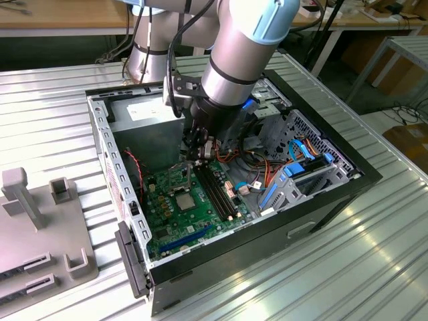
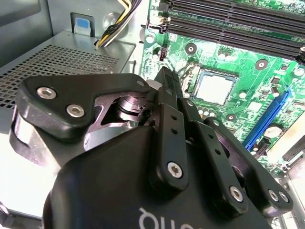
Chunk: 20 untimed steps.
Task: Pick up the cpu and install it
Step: 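Close the cpu cover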
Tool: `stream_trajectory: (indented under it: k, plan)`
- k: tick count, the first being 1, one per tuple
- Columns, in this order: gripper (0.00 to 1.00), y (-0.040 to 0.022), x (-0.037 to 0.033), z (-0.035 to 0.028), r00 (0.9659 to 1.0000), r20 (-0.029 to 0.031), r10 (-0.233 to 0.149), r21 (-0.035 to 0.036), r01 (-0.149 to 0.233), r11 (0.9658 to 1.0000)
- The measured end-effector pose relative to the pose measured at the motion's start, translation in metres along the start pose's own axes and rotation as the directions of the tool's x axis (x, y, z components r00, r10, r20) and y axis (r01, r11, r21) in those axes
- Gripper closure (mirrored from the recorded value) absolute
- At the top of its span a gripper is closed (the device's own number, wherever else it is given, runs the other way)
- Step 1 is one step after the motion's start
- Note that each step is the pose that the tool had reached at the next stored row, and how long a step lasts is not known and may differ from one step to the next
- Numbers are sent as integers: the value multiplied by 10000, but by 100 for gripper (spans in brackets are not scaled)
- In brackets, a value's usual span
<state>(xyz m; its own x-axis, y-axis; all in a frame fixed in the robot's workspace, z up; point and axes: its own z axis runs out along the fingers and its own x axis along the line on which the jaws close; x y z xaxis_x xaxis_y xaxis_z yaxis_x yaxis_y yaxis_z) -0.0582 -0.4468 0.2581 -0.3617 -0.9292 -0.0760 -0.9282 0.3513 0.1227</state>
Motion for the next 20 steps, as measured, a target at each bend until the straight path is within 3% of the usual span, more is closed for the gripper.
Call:
stream_trajectory:
  k: [10,20]
  plan:
    - [89,8,8,-6,9999,-97,-133,19,133,9999]
    - [89,5,22,-8,9998,-107,-160,20,160,9999]
